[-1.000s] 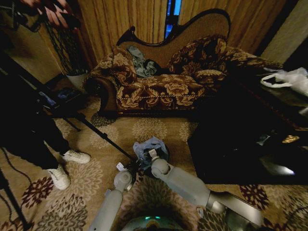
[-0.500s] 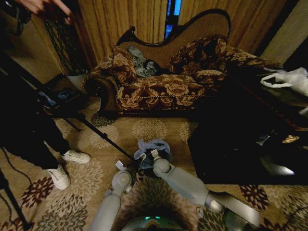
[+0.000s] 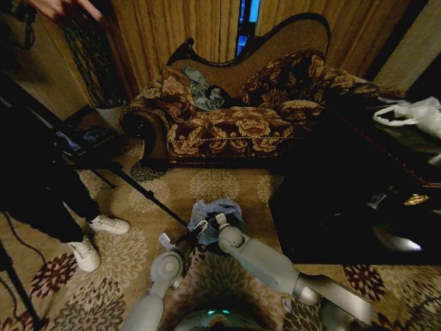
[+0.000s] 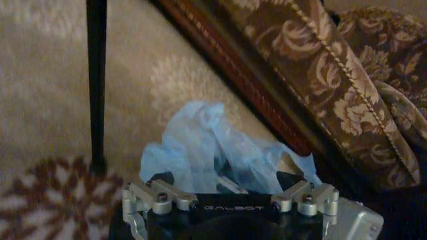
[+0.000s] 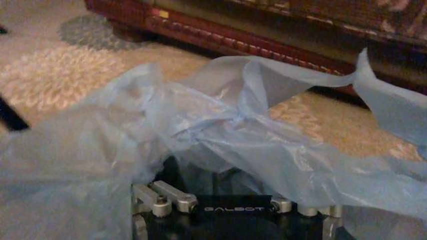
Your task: Place a garbage bag over the trash bin.
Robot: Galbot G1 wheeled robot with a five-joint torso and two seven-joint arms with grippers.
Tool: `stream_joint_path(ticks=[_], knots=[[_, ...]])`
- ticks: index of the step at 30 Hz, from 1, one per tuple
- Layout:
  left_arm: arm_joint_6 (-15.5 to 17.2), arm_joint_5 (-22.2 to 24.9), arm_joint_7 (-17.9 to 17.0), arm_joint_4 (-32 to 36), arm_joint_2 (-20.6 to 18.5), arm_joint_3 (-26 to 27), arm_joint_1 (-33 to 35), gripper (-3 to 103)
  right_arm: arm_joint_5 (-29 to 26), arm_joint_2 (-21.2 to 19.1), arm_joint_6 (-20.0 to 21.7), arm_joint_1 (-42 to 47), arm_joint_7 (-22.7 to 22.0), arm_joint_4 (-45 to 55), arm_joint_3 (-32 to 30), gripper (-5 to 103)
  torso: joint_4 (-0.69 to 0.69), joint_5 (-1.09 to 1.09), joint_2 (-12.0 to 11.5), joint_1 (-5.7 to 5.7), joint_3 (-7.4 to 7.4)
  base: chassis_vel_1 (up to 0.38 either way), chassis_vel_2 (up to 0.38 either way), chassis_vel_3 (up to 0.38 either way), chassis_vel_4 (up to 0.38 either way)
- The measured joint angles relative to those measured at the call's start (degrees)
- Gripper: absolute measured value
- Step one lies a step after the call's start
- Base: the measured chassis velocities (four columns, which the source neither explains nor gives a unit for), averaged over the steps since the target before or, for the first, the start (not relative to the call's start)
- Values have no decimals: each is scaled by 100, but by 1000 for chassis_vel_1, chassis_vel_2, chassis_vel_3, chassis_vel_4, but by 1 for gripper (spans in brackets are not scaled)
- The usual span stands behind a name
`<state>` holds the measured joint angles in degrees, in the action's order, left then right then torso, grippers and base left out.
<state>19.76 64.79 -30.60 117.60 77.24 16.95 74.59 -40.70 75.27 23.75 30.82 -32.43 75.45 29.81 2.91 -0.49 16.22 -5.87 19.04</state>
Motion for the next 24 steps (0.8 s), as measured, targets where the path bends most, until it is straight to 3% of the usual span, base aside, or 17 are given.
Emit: stream_joint_path(ticks=[7,16,20,23,24], knots=[[300,-574,156,-184,59,103,-417,100,-102,-37,-14,62,111,-3,-67,100,2,-1,0,0,0,0,0,0,0],[590,-770,273,-244,54,204,-558,100,-221,-15,-6,80,152,-2,-122,100,0,-1,0,0,0,0,0,0,0],[729,-784,-81,100,51,160,-507,100,-277,-30,-2,70,150,13,-116,100,1,-1,0,0,0,0,0,0,0],[1123,-410,-759,738,58,75,-147,100,-322,-70,-3,55,151,20,-117,100,0,0,0,0,0,0,0,0,0],[1123,-410,-759,738,58,75,-147,100,-322,-70,-3,55,151,20,-117,100,0,0,0,0,0,0,0,0,0]])
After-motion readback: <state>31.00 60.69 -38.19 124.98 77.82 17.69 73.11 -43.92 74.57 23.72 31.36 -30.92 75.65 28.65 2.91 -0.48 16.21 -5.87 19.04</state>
